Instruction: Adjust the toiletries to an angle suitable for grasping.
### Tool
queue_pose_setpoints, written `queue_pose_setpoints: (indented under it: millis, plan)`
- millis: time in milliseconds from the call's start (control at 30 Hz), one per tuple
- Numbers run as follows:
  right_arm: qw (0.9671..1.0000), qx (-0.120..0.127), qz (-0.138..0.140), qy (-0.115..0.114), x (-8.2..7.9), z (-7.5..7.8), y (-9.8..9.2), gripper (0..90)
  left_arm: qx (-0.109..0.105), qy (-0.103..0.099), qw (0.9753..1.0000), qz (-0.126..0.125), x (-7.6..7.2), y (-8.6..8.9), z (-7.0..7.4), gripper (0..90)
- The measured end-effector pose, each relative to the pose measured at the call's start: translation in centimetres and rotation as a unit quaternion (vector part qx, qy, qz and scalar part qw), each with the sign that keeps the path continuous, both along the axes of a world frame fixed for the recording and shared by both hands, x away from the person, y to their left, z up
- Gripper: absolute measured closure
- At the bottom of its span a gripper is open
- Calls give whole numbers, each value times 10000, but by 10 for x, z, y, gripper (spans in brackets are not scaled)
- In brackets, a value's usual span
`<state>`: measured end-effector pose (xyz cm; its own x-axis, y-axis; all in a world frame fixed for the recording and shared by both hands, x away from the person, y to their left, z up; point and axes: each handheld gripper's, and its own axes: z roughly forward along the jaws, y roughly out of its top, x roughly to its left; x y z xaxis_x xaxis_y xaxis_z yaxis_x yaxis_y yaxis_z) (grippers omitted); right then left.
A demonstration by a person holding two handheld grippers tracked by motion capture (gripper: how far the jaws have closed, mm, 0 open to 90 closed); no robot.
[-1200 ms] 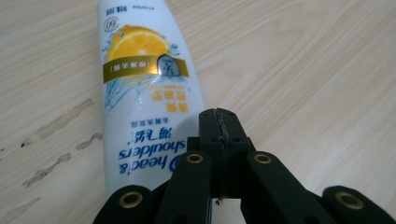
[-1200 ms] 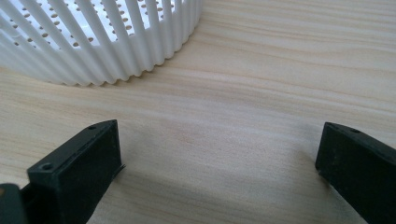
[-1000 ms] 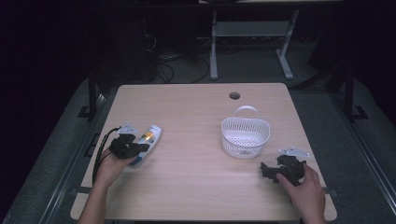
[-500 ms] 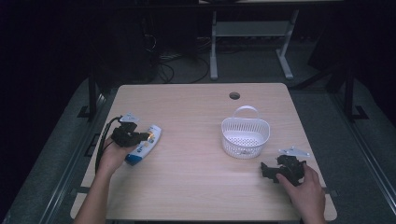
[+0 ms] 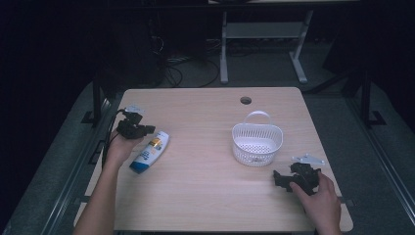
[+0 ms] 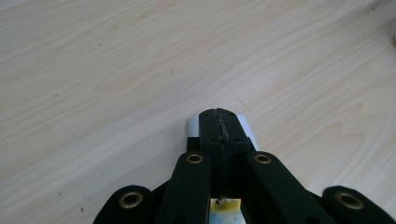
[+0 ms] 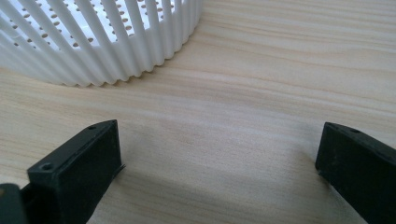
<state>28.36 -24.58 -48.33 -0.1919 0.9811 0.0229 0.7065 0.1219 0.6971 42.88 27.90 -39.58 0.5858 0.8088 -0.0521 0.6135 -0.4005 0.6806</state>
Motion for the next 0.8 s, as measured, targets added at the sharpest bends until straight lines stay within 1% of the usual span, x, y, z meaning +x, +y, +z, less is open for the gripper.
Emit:
queue_pose_setpoints:
  millis: [33, 67, 100, 133, 200, 300, 367, 433, 467, 500, 600, 633, 667, 700, 733, 767, 800]
  plan:
    - [10000, -1, 1, -1, 0, 0, 0, 0, 58, 13, 10000, 46, 7, -1, 0, 900]
    - [10000, -1, 1, -1, 0, 0, 0, 0, 58, 13, 10000, 46, 7, -1, 0, 900]
    - [10000, 1, -2, 0, 0, 0, 0, 0, 35, -10, 10000, 86, 11, -1, -1, 900]
    - [10000, 1, -2, 0, 0, 0, 0, 0, 40, 22, 9999, 112, 15, 0, -1, 900]
    - [10000, -1, 0, 0, 0, 0, 0, 0, 116, 29, 9998, 170, 23, 0, -4, 900]
    - [10000, 1, -2, 1, 0, 0, 0, 0, 94, 50, 9995, 289, 33, 2, -10, 900]
    - [10000, 1, -2, 1, 0, 0, 0, 0, 64, 124, 9992, 370, 38, 5, -18, 900]
    - [10000, 1, -1, 1, 0, 0, 0, 0, 112, 239, 9988, 402, 41, 6, -26, 900]
    - [10000, 1, -1, 1, 0, 0, 0, 0, 157, 279, 9988, 378, 43, 7, -30, 900]
    - [10000, 0, 0, 0, 0, 0, 0, 0, 122, 327, 9986, 385, 43, 7, -32, 900]
    - [10000, 0, 1, 0, 0, 0, 0, 0, 145, 386, 9986, 330, 45, 4, -36, 900]
    - [10000, 0, 1, 0, 0, 0, 0, 0, 182, 434, 9984, 299, 45, 2, -38, 900]
    - [10000, 0, 1, 0, 0, 0, 0, 0, 182, 434, 9984, 299, 45, 2, -38, 900]
    - [10000, 0, 0, -1, 0, 0, 0, 0, 220, 499, 9982, 255, 46, 1, -41, 900]
    - [10000, 0, 0, -1, 0, 0, 0, 0, 220, 499, 9982, 255, 46, 1, -41, 900]
    - [10000, 1, 0, 0, 0, 0, 0, 0, 238, 550, 9980, 222, 46, -1, -44, 900]
    - [10000, 1, 0, 0, 0, 0, 0, 0, 238, 550, 9980, 222, 46, -1, -44, 900]
